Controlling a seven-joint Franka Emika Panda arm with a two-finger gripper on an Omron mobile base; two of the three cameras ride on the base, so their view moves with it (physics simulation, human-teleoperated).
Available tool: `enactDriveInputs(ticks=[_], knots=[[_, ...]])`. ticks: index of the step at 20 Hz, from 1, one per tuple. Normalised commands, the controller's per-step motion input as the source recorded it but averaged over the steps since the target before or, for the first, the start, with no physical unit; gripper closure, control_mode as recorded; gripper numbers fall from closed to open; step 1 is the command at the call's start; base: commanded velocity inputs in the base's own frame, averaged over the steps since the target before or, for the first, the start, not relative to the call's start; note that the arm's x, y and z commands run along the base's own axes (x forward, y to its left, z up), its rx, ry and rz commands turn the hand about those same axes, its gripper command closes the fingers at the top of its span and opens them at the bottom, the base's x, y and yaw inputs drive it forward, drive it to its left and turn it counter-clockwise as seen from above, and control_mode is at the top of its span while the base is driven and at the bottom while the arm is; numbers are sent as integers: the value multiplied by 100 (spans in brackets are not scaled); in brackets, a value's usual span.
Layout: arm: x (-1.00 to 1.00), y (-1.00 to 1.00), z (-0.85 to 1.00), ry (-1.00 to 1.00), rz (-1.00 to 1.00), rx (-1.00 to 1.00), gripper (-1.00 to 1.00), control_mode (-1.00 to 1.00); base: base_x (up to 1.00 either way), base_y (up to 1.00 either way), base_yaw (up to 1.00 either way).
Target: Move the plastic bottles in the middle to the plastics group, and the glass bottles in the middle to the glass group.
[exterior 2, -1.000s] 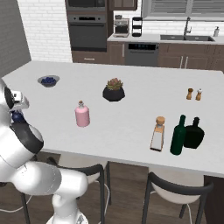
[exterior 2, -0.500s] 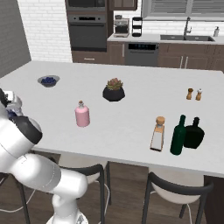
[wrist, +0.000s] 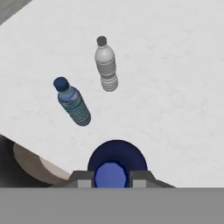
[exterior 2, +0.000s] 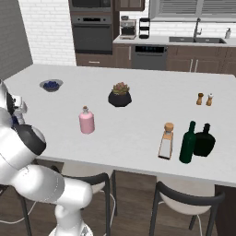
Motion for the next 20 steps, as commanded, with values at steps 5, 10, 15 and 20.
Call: enactDriveInputs(ticks=[5,10,15,20], knots=[[22,-7,-37,11,1,18,100,-100,0,0,0],[31,2,-33,18,0,9,100,-100,0,0,0],[27,5,-23,9,1,6,100,-100,0,0,0],[7,8,-3,0,2,7,100,-100,0,0,0]])
